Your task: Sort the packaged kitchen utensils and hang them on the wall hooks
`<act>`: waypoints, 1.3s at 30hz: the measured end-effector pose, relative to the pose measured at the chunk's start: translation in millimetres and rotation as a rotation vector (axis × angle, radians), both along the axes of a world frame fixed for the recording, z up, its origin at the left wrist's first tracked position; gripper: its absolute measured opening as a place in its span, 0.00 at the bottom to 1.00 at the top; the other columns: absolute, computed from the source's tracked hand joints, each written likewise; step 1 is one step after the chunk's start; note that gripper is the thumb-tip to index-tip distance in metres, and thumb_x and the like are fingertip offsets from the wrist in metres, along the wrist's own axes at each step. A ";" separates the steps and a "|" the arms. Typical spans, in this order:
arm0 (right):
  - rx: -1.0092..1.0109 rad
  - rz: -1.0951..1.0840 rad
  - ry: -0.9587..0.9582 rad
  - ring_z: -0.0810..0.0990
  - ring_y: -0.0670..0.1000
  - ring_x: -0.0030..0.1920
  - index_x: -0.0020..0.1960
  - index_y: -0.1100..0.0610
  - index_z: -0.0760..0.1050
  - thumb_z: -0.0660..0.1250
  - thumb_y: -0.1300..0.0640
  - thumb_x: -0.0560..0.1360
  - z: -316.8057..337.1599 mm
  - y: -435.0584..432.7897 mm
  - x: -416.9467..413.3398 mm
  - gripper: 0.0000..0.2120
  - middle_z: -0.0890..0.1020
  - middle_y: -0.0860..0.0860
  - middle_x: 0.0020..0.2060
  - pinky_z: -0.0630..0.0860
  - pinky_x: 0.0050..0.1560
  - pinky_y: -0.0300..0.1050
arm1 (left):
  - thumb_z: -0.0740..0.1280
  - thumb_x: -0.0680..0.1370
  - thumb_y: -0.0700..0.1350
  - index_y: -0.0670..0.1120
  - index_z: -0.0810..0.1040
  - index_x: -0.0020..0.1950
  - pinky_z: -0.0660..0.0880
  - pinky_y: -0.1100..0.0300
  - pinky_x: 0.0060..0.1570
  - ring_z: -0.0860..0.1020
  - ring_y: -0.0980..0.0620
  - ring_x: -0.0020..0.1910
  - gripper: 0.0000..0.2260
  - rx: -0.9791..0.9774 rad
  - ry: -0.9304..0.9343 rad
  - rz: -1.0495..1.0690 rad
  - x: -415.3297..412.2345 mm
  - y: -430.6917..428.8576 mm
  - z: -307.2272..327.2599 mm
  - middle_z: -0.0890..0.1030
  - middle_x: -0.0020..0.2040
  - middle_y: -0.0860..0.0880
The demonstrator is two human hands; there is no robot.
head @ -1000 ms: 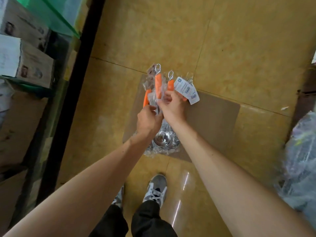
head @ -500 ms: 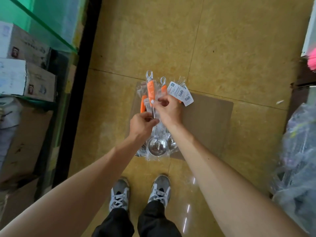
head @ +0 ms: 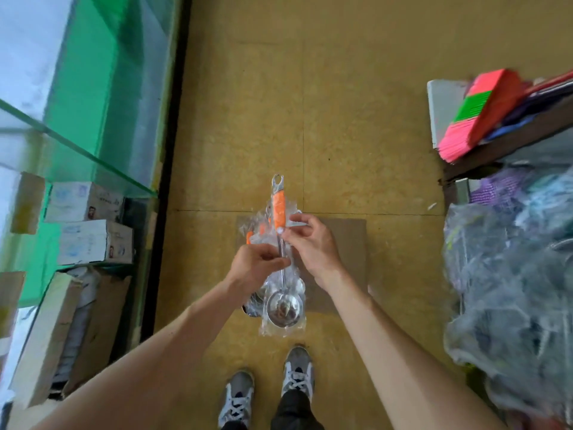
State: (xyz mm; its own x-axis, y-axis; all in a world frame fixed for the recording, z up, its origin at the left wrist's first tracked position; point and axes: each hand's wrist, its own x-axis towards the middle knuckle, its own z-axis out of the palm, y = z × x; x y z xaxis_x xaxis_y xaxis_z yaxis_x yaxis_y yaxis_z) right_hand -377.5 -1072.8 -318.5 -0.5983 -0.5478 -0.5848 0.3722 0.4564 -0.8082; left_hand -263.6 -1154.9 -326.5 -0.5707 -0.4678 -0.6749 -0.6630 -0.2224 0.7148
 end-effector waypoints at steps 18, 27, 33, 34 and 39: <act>-0.125 -0.560 0.223 0.81 0.45 0.39 0.55 0.59 0.77 0.73 0.61 0.74 251.7 198.4 -4.3 0.11 0.85 0.55 0.44 0.76 0.40 0.35 | 0.76 0.72 0.42 0.48 0.74 0.31 0.62 0.71 0.24 0.66 0.62 0.22 0.14 0.024 0.240 -0.401 -67.5 156.0 225.7 0.70 0.21 0.59; -0.092 -0.812 0.298 0.82 0.46 0.40 0.53 0.56 0.78 0.74 0.57 0.74 281.2 406.4 23.8 0.10 0.85 0.52 0.42 0.77 0.40 0.37 | 0.77 0.71 0.44 0.47 0.81 0.40 0.73 0.61 0.37 0.75 0.56 0.32 0.06 0.034 0.277 -0.728 -76.8 346.9 258.0 0.79 0.32 0.53; -0.108 -1.001 0.322 0.81 0.47 0.39 0.53 0.60 0.78 0.74 0.58 0.74 294.0 559.9 79.4 0.11 0.84 0.54 0.40 0.75 0.38 0.39 | 0.76 0.72 0.41 0.40 0.81 0.50 0.74 0.66 0.34 0.77 0.55 0.38 0.09 0.060 0.282 -0.913 -46.7 499.3 276.6 0.81 0.40 0.48; -0.111 -1.027 0.329 0.81 0.47 0.39 0.53 0.60 0.78 0.74 0.58 0.74 299.6 584.4 89.2 0.10 0.84 0.55 0.41 0.76 0.38 0.39 | 0.75 0.72 0.41 0.41 0.81 0.49 0.74 0.65 0.35 0.78 0.55 0.39 0.09 0.060 0.284 -0.945 -40.9 524.8 281.0 0.81 0.41 0.48; -0.078 -1.115 0.384 0.81 0.44 0.39 0.52 0.60 0.78 0.73 0.59 0.74 325.6 700.2 130.6 0.09 0.84 0.51 0.41 0.76 0.40 0.37 | 0.76 0.71 0.42 0.45 0.81 0.46 0.75 0.62 0.38 0.79 0.56 0.37 0.07 0.070 0.306 -1.073 -16.6 643.6 297.9 0.83 0.39 0.51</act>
